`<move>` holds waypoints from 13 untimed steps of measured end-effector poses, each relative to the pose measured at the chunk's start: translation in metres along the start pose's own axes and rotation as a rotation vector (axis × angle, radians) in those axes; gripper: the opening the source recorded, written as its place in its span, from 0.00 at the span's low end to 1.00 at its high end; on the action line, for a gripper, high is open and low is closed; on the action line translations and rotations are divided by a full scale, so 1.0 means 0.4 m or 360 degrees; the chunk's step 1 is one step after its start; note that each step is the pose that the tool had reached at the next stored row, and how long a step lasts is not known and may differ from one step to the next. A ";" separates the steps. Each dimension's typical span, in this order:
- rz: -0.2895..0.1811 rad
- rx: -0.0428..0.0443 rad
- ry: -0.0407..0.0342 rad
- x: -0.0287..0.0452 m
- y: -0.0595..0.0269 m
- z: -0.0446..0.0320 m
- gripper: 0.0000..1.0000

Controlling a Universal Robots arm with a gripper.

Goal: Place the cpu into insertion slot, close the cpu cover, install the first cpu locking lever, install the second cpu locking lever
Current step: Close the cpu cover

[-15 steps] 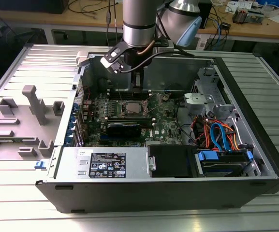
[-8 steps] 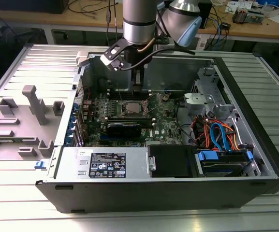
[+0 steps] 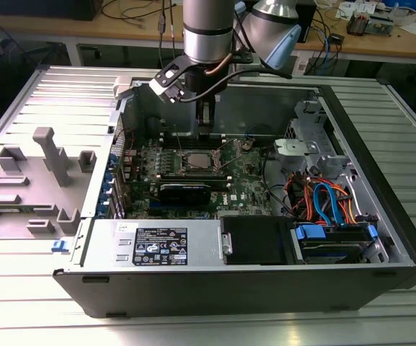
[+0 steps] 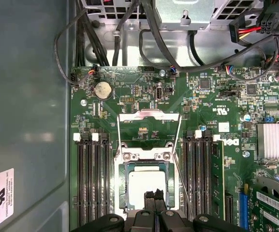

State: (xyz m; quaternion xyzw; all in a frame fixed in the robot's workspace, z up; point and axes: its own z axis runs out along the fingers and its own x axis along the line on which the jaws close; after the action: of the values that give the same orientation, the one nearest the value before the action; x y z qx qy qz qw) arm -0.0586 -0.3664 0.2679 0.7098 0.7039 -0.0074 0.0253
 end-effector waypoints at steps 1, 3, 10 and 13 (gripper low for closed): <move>0.0000 0.0000 0.0000 0.000 0.000 0.000 0.11; 0.0000 0.0000 -0.0001 0.000 0.000 0.000 0.11; 0.0000 0.0000 -0.0001 0.000 0.002 0.000 0.11; 0.0000 0.0000 -0.0001 0.000 0.005 0.000 0.11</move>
State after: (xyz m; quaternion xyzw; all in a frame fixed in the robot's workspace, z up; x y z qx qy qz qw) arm -0.0568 -0.3665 0.2681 0.7098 0.7039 -0.0077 0.0255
